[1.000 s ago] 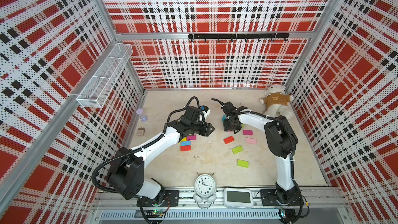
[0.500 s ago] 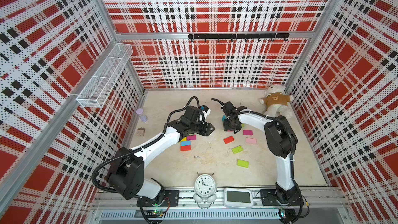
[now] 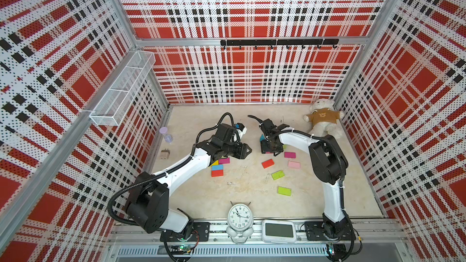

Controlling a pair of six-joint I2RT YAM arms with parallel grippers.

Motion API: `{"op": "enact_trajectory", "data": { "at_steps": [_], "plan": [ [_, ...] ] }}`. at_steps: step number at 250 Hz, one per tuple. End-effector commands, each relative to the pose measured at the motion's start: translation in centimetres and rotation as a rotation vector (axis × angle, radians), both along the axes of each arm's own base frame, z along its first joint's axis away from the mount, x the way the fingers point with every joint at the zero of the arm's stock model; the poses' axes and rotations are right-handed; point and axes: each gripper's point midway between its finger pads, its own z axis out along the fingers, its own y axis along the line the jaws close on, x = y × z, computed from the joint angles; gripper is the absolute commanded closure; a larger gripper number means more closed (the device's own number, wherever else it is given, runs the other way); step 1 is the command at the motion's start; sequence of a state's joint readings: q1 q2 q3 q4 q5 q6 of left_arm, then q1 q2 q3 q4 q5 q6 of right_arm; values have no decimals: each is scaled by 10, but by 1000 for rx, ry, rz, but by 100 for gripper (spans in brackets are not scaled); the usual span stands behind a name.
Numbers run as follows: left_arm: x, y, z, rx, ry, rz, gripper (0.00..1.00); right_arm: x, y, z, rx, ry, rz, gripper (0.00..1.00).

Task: Assemble a carrot with building blocks
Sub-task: Assemble the building block at the center of the board, then pick up the building block from the center of the board.

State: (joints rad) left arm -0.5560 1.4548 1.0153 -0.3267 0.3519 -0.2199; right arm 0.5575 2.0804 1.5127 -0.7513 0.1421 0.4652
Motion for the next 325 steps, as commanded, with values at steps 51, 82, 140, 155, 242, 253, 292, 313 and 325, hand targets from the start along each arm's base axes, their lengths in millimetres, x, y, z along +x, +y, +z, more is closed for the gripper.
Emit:
{"op": "enact_trajectory", "data": {
  "at_steps": [51, 82, 140, 155, 242, 253, 292, 313, 325],
  "plan": [
    [-1, 1, 0, -15, -4, 0, 48, 3, -4, 39, 36, -71, -38, 26],
    [-1, 1, 2, -19, -11, 2, 48, -8, -10, 57, 52, -83, -48, 26],
    [-3, 0, 7, -30, -21, 3, 48, -26, -40, 80, 44, -99, -67, 26],
    [-3, -1, 8, -31, -23, 4, 48, -27, -51, 78, 42, -100, -76, 26],
    [1, -10, 12, -42, -20, -1, 48, -20, -101, 42, 35, -48, -122, 25],
    [1, -11, 11, -40, -19, -2, 48, -18, -101, 38, 26, -41, -114, 25],
    [1, -12, 9, -36, -12, -1, 48, -13, -100, 25, 14, -28, -102, 25],
    [1, -12, 7, -32, -9, 1, 48, -10, -99, 19, 9, -19, -97, 27],
    [1, -12, 6, -31, -6, 3, 48, -9, -99, 17, 8, -19, -96, 28]
  ]
}}
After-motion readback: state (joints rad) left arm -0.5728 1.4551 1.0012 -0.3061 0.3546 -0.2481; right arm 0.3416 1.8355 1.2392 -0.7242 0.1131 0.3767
